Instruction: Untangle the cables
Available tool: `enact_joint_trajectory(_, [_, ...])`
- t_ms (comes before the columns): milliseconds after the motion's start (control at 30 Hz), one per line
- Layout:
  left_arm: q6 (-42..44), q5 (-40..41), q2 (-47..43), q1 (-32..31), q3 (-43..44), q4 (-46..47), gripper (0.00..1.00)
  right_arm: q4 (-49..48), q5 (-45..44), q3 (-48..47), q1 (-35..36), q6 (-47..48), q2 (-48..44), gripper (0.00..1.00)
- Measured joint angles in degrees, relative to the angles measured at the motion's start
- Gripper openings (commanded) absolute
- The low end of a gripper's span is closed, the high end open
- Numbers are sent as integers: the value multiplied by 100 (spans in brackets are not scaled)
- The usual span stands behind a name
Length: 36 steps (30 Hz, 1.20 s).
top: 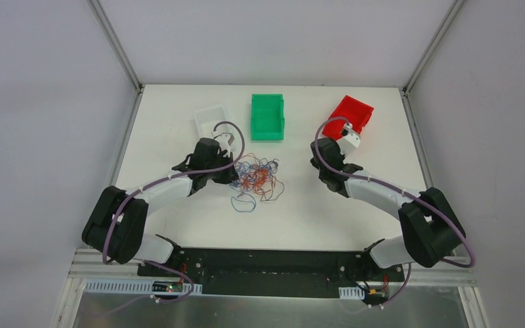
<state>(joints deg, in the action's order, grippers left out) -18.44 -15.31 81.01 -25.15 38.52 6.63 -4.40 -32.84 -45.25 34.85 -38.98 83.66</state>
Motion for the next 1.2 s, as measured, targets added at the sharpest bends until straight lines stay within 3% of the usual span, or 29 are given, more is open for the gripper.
enact_joint_trajectory(67, [-2,197,-179,0,-129,2,0,-46,-400,275,-26,-151,-256,5])
enact_joint_trajectory(100, [-4,267,-330,0,-227,7,0,-87,-496,376,-28,-192,-339,17])
enact_joint_trajectory(167, [-4,348,-595,0,-378,20,0,-348,-487,610,-33,-120,-479,55])
enact_joint_trajectory(200, [-2,343,-654,0,-396,22,0,-549,-289,691,-42,15,-492,69])
enact_joint_trajectory(267, [-4,321,-669,0,-398,103,0,-885,302,726,-50,269,-411,78])
enact_joint_trajectory(333, [-4,249,-645,0,-398,140,0,-1172,1036,597,-35,503,-144,80])
enact_joint_trajectory(600, [-4,186,-605,0,-398,168,0,-1349,3161,-658,321,800,1362,60])
enact_joint_trajectory(767, [-4,188,-601,0,-398,166,0,-1252,3576,-949,629,780,1733,50])
enact_joint_trajectory(900, [-4,188,-586,0,-398,166,0,-1115,3670,-953,682,684,1832,47])
enact_joint_trajectory(933, [-4,188,-570,0,-398,166,0,-1058,3661,-964,680,669,1853,40])
enact_joint_trajectory(967, [-4,190,-555,0,-398,166,0,-984,3644,-975,675,660,1867,18])
enact_joint_trajectory(1033, [-4,190,-529,0,-398,164,0,-870,3585,-977,664,688,1871,0])
enact_joint_trajectory(1200, [-7,299,-529,0,-398,133,0,-710,3252,-935,603,588,1764,0])
